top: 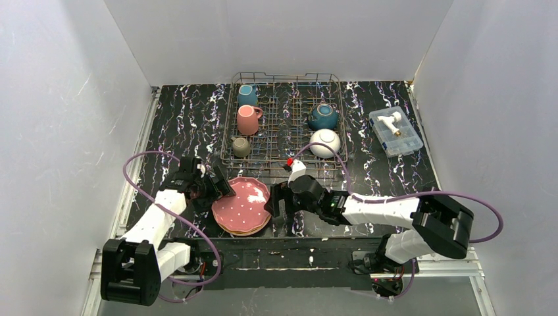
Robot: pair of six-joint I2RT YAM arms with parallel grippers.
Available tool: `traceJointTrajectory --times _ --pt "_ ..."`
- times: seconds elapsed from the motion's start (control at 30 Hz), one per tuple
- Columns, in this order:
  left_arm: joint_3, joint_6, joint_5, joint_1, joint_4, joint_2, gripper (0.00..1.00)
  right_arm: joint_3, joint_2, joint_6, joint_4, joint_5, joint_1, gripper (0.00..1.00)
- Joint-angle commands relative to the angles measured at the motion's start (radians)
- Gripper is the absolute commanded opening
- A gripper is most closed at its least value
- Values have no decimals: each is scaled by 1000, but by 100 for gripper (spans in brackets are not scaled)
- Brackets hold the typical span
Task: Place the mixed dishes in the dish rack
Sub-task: Move the plate to the corner of the board.
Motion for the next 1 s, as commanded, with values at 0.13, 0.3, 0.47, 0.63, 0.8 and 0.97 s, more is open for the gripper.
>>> traceJointTrajectory --times 0.13,0.3,0.47,0.63,0.8,0.97 --pt "-38 -24 67 3 51 14 98 -5 63 104 106 45 -7 98" --pt "-52 -40 139 3 84 8 93 -13 103 168 153 45 -15 98" --pt "-62 -43 166 -9 90 2 86 -28 146 223 208 18 -23 95" --pt "-59 -43 170 -36 96 2 81 -48 174 259 240 10 -27 89" --pt "-56 -41 159 -81 97 8 81 -83 184 290 288 -1 -34 80" --pt "-49 -45 143 -160 102 26 80 -113 177 302 310 -14 -39 64"
